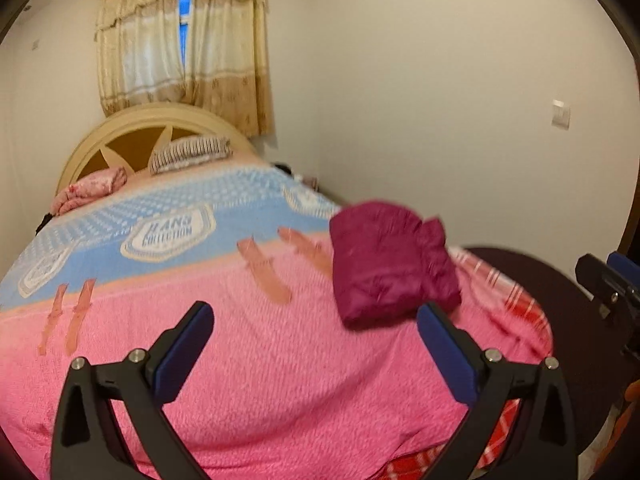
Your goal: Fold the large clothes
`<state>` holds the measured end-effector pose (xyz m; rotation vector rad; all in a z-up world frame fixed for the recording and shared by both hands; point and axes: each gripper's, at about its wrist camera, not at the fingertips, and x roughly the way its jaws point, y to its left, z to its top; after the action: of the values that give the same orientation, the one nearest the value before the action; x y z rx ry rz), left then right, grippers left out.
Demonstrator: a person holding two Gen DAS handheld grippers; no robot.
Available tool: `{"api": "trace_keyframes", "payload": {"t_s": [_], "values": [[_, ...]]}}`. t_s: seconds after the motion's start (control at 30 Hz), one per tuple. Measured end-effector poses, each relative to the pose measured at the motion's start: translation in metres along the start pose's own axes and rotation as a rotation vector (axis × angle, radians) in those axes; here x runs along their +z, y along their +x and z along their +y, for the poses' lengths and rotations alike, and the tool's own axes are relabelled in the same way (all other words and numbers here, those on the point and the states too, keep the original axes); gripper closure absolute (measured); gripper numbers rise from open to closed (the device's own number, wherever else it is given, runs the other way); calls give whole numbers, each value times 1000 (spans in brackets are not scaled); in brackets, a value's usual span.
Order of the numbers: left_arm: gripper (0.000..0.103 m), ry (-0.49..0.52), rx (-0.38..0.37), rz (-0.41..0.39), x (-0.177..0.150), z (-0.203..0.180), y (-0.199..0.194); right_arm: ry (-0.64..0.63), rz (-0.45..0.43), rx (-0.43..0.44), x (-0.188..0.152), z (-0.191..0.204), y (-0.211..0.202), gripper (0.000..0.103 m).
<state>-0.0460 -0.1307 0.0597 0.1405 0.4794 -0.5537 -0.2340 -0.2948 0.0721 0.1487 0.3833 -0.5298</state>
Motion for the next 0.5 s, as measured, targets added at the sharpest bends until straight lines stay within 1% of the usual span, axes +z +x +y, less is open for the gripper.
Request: {"api": "trace_keyframes", "payload": {"t_s": [0.1,0.17,0.27,0.37,0.43,0.5], "values": [[0,14,11,-66,6,-3,-13,-14,-67,-19,8,4,-13,20],[0,27,20,-124,12,-6,-23,-19,-103,-28,12,6,-19,19],[0,31,20,-191,21,-9,-34,-1,-163,-15,19,6,-27,19],[0,28,5,-232,27,-15,-39,16,-218,-21,24,5,-37,18],[0,24,-19,-254,28,-18,-42,29,-269,-27,24,4,-46,18],[0,30,-26,-267,27,-22,-43,23,-291,-35,23,5,-51,14]]}}
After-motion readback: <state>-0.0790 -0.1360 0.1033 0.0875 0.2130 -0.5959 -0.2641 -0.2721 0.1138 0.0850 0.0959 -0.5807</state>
